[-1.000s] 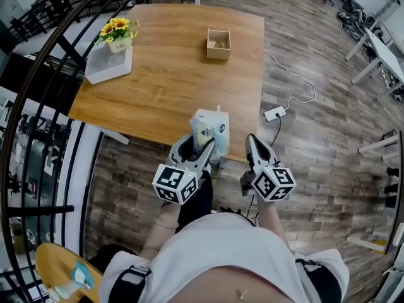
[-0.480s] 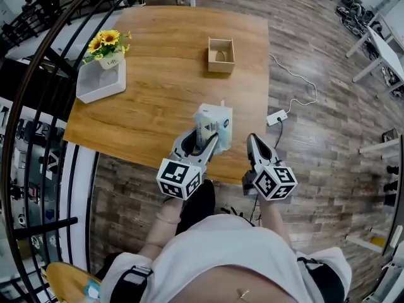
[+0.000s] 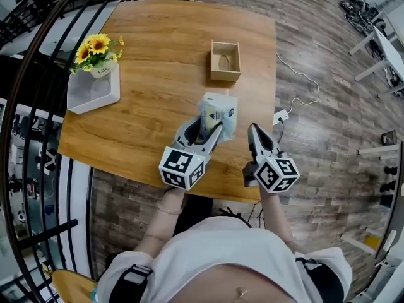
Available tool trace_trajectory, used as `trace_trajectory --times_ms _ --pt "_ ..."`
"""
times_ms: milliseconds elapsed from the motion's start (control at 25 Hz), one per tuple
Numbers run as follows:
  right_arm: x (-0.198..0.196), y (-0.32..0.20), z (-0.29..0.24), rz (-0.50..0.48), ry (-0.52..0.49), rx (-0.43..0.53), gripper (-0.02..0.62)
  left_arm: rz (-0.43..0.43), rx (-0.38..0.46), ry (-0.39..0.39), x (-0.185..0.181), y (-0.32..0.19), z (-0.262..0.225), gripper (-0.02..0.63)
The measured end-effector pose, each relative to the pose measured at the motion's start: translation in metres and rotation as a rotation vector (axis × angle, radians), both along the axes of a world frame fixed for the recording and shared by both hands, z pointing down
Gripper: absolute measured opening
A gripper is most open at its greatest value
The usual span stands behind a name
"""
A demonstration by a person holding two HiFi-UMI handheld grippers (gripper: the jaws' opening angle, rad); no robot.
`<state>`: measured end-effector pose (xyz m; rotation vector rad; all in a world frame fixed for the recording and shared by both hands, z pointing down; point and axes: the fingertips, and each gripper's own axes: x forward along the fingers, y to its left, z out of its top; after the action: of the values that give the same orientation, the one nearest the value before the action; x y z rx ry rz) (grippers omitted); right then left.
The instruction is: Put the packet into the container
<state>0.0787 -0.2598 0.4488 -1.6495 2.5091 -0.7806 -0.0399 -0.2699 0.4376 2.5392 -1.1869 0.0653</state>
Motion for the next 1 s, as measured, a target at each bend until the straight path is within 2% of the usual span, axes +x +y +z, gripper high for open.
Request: trace_trajectory --times_ms 360,680,840,1000 --pt "0.0 -0.08 -0.004 0.006 0.009 -0.003 0.012 0.0 -0.085 0.037 0.002 -0.082 0.012 0.19" --pt "0.002 -0.145 0.005 0.017 0.064 -0.018 0.012 0.0 -0.11 -0.032 0.003 -0.144 0.031 0.19" --pt "0.01 -0.174 0.008 0.016 0.081 -0.053 0.012 -0.002 -0.167 -0.037 0.01 -0.173 0.033 0.19" --pt "0.011 -0.196 0.003 -0.031 0.096 -0.061 0.012 -0.02 -0.209 -0.06 0.016 -0.197 0.031 0.19"
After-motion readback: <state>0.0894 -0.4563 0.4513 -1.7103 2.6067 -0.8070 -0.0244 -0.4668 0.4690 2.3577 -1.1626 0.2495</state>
